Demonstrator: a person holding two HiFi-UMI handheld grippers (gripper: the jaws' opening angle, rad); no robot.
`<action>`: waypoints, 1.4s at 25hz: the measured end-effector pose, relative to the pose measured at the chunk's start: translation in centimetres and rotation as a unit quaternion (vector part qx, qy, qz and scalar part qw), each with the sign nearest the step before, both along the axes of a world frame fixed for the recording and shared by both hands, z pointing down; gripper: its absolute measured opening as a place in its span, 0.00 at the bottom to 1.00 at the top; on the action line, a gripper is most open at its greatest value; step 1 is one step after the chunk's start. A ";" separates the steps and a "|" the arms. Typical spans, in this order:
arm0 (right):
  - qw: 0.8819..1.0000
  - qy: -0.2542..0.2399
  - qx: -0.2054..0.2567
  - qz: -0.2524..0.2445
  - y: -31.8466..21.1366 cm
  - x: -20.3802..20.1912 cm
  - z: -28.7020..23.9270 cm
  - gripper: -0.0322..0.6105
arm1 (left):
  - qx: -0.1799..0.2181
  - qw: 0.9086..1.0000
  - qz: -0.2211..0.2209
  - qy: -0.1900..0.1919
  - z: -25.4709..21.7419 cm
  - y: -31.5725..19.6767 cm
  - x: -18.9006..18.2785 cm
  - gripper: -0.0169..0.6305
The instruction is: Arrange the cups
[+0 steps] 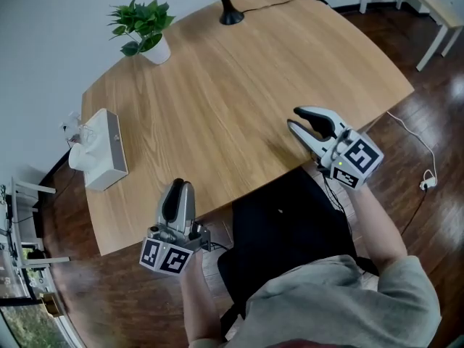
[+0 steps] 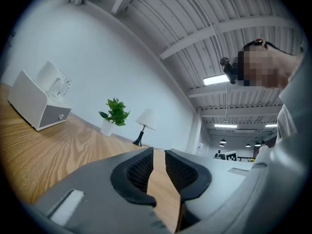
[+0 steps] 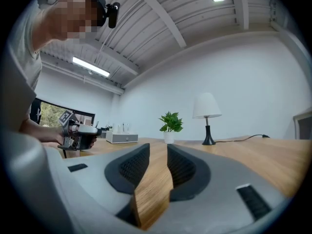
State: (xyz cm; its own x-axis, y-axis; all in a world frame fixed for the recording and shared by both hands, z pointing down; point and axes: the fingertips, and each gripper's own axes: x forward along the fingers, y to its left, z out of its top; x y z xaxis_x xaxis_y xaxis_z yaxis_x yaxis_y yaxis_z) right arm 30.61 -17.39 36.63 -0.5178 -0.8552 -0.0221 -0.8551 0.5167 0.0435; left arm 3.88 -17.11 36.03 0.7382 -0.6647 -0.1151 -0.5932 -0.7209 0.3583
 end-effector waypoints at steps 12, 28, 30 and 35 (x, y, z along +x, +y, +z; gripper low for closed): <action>1.000 -0.003 0.000 -0.002 0.0 0.1 0.0 0.22 | 0.005 1.000 -0.008 0.011 -0.2 -0.1 -0.3 0.13; 1.000 0.008 0.005 0.004 0.1 0.1 0.0 0.22 | 0.005 1.000 -0.007 0.007 -0.2 0.1 -0.1 0.13; 1.000 0.006 0.005 0.004 0.1 0.1 0.0 0.22 | 0.005 1.000 -0.007 0.009 -0.2 0.1 -0.1 0.13; 1.000 0.009 0.005 0.004 0.1 0.1 0.1 0.22 | 0.003 1.000 -0.007 0.010 -0.2 0.0 -0.1 0.13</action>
